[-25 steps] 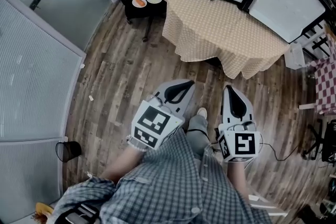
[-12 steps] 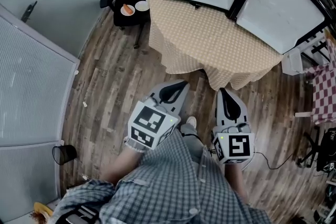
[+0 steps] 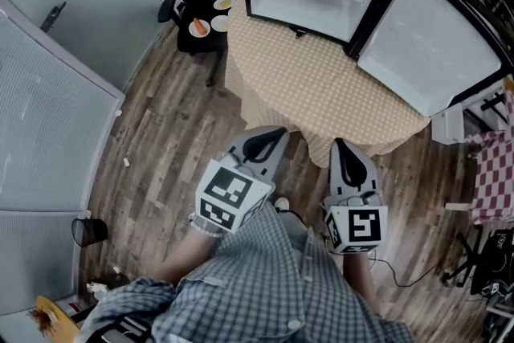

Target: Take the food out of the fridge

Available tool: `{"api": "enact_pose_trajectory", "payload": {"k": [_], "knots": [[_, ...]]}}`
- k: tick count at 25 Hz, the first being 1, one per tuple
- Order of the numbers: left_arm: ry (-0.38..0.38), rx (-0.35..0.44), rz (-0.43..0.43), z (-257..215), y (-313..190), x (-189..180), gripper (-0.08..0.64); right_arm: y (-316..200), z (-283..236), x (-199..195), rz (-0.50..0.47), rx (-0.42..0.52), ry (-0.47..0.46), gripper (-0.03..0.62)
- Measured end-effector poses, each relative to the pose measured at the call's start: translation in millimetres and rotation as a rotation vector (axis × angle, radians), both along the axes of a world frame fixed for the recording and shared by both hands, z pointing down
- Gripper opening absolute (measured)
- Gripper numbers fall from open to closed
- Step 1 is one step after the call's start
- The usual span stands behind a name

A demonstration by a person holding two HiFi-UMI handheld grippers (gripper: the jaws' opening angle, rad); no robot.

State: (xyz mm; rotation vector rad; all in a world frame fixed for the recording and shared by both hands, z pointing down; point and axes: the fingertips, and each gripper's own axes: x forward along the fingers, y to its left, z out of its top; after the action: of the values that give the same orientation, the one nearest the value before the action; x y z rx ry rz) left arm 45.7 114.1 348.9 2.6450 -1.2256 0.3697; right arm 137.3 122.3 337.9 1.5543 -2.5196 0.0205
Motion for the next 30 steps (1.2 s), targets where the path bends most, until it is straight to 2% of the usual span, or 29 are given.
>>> {"api": "enact_pose_trajectory", "payload": {"k": [10,17,25,30], "knots": [[-0.006,0.012,-0.065,-4.9,-21.0,11.7,0.006,-31.7,-3.1,15.1,-0.061,0.013,-0.004,0.009],[0.005,0.015,-0.065,-10.3,-25.8,17.8,0.006,-38.5,-3.4,19.3,-0.079,0.016,0.014,0.010],[-0.017,0.024,-0.043,-4.1,-46.3,26.8,0.006,-52.6,-1.3,32.1,-0.041,0.020,0.022,0.009],[-0.001,0.013,-0.030,2.7,-74.8,27.1,0.006,-71.3,-3.1,36.0,0.019,0.033,0.031,0.009]]}}
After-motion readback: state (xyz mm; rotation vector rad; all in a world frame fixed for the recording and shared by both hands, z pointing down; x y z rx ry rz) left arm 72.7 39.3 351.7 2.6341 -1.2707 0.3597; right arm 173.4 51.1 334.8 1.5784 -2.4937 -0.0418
